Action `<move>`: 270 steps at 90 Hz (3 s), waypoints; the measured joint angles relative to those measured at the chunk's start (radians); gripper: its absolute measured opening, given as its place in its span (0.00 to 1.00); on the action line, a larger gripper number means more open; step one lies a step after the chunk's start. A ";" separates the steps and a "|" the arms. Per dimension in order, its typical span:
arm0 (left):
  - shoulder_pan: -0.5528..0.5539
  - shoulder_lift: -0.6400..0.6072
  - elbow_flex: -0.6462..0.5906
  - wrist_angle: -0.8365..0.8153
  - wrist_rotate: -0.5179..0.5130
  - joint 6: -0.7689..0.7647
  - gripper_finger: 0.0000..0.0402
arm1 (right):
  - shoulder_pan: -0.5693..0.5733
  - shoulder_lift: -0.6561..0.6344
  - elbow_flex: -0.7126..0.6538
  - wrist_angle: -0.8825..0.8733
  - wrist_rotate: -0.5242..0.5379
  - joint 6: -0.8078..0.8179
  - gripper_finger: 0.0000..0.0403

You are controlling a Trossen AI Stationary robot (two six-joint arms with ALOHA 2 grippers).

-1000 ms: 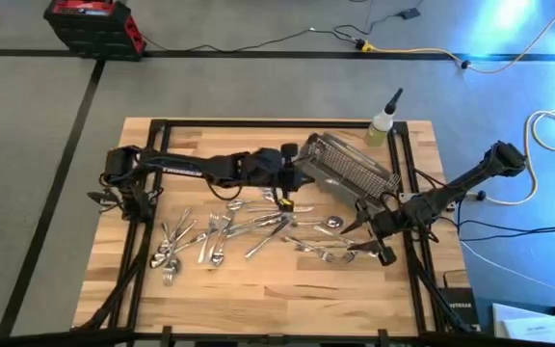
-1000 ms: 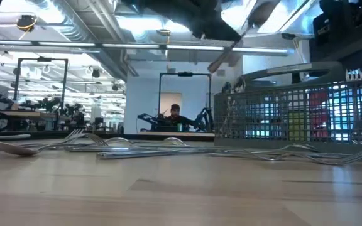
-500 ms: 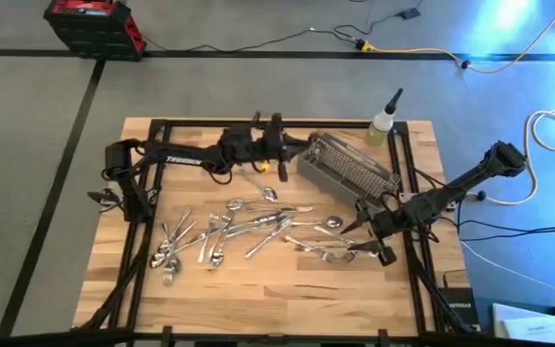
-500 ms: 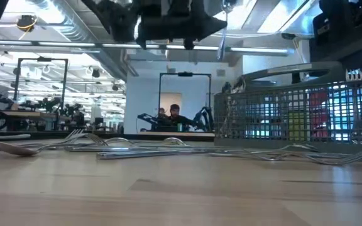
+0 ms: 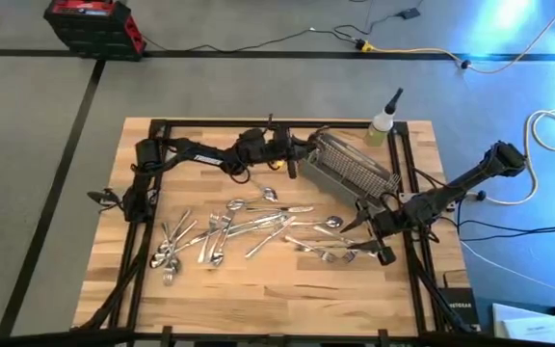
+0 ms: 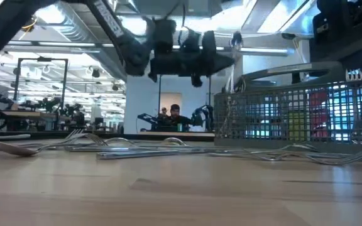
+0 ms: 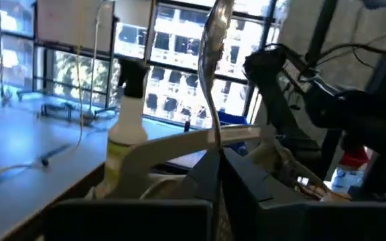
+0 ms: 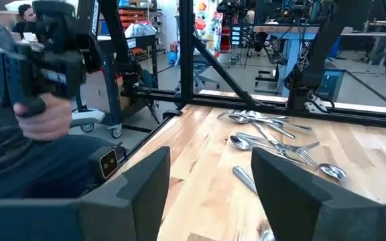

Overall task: Sort silverware
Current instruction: Put the silver spoon into the gray silverware organizer

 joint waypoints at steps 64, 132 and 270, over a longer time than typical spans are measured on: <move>0.039 0.037 0.009 -0.003 0.002 -0.034 0.00 | 0.000 0.000 0.000 -0.008 0.008 -0.001 0.48; 0.040 -0.464 -0.200 -0.756 -0.070 0.333 0.00 | 0.000 0.015 0.000 -0.024 0.017 0.027 0.48; 0.105 -0.557 -0.603 -1.041 -0.264 0.327 0.48 | 0.000 0.015 0.000 -0.016 0.071 -0.010 0.48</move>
